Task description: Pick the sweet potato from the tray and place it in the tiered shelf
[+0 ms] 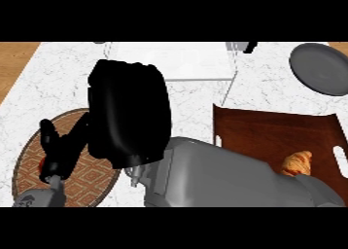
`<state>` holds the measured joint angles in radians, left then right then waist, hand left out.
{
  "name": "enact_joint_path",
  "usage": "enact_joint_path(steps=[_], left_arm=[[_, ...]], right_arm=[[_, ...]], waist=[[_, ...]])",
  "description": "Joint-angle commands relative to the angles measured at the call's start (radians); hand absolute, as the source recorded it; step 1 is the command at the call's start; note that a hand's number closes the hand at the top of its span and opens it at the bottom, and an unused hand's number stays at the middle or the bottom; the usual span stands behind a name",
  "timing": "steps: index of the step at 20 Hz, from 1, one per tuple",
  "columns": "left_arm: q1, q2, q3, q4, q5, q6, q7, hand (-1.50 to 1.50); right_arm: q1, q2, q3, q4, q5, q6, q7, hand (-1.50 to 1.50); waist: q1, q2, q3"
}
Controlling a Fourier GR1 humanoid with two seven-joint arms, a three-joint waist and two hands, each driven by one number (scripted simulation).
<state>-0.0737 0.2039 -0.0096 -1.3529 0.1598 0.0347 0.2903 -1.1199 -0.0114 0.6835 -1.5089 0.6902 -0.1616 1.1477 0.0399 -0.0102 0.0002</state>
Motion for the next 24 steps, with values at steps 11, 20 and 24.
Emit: enact_joint_path(steps=[11,20,24], left_arm=[[0.017,0.015,0.038,0.005,0.011,-0.003,0.013,0.0],[0.002,0.028,0.05,-0.002,0.031,-0.042,0.034,0.0],[0.007,0.036,0.063,-0.002,0.009,-0.025,0.009,0.0]], right_arm=[[-0.391,-0.004,-0.386,0.291,-0.025,0.077,0.076,1.5],[-0.443,-0.045,-0.522,0.583,-0.062,0.07,-0.193,1.5],[-0.482,-0.081,-0.552,0.649,-0.095,0.167,-0.259,1.5]], waist=[[-0.026,0.009,-0.001],[-0.021,0.016,-0.002],[-0.021,0.014,-0.001]])
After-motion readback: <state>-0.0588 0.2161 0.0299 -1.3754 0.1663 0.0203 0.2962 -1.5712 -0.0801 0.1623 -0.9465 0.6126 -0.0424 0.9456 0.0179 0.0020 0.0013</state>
